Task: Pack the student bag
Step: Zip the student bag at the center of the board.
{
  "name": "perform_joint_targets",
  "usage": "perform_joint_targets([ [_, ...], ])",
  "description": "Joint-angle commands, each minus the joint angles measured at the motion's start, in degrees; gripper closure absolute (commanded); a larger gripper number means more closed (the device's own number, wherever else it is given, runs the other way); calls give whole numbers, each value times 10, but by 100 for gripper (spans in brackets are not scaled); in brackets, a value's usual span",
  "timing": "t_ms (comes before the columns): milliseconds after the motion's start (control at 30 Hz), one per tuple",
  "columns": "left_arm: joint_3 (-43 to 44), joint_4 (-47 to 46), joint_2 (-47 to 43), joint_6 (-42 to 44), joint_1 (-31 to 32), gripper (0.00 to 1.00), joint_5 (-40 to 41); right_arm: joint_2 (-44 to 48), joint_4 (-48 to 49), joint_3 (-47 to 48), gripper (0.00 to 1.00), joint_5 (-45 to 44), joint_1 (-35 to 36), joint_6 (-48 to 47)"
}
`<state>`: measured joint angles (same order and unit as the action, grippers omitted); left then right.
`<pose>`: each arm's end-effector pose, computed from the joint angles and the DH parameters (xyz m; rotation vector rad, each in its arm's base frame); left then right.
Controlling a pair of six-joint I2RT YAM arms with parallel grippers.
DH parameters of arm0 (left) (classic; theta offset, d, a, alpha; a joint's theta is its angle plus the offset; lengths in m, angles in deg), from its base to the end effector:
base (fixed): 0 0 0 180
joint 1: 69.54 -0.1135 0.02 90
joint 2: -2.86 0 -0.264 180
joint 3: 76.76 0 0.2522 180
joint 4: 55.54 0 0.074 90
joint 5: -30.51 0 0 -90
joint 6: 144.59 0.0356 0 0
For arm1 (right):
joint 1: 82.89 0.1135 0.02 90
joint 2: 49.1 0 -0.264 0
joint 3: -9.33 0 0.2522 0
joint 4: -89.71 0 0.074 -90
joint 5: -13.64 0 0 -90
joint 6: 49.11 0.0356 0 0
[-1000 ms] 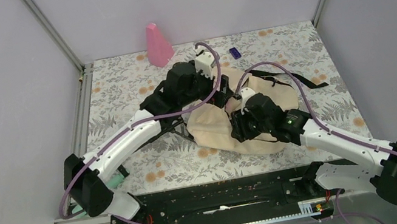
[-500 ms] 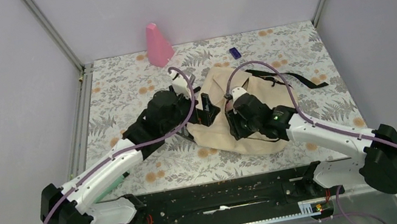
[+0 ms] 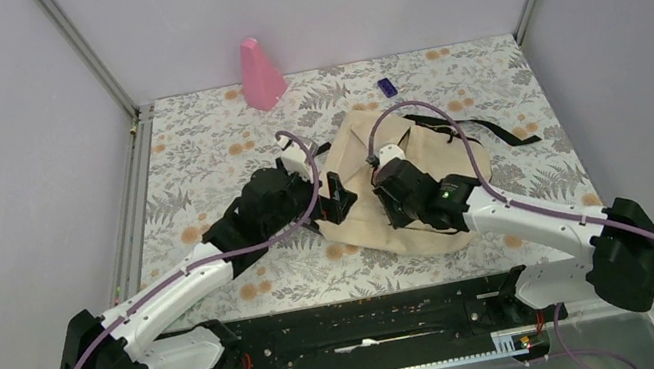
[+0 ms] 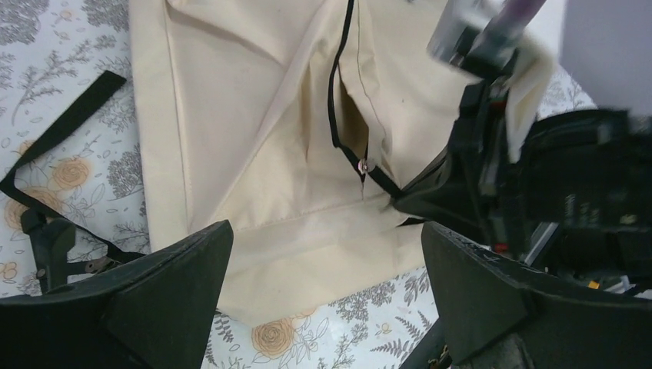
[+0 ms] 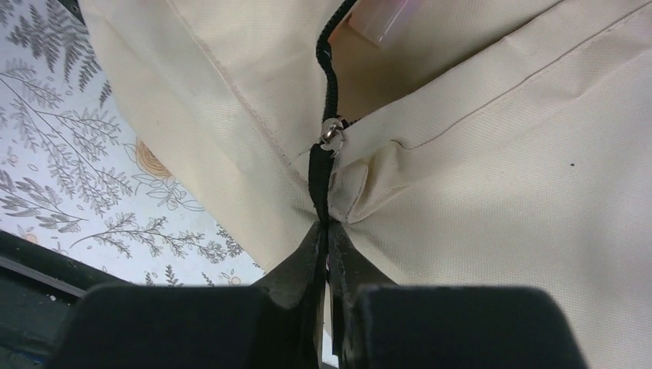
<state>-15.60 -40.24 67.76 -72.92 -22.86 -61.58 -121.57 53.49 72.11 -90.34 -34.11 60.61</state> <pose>0.1797 -0.1924 0.3004 0.5111 1.9184 -0.7909 0.1808 0.1934 0.2448 -0.4784 2.3127 0.2985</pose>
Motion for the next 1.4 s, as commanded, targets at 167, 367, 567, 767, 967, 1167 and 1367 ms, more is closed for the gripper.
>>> perform_joint_targets([
  [167,-35,-108,26,39,11,1,-76,71,11,23,98,-28,4,12],
  [367,-50,-169,75,57,23,2,-91,90,11,23,100,-38,4,13],
  [567,-64,-247,126,67,43,8,-86,125,42,13,100,-25,4,24],
  [767,-52,-272,150,87,99,8,-10,136,43,19,100,-12,4,26],
  [967,-54,-290,170,68,116,8,106,143,43,16,100,-2,4,33],
  [1167,-73,-347,186,45,121,14,121,149,46,13,100,2,4,36],
  [1367,-70,-380,205,45,130,19,92,149,47,13,100,1,4,37],
])
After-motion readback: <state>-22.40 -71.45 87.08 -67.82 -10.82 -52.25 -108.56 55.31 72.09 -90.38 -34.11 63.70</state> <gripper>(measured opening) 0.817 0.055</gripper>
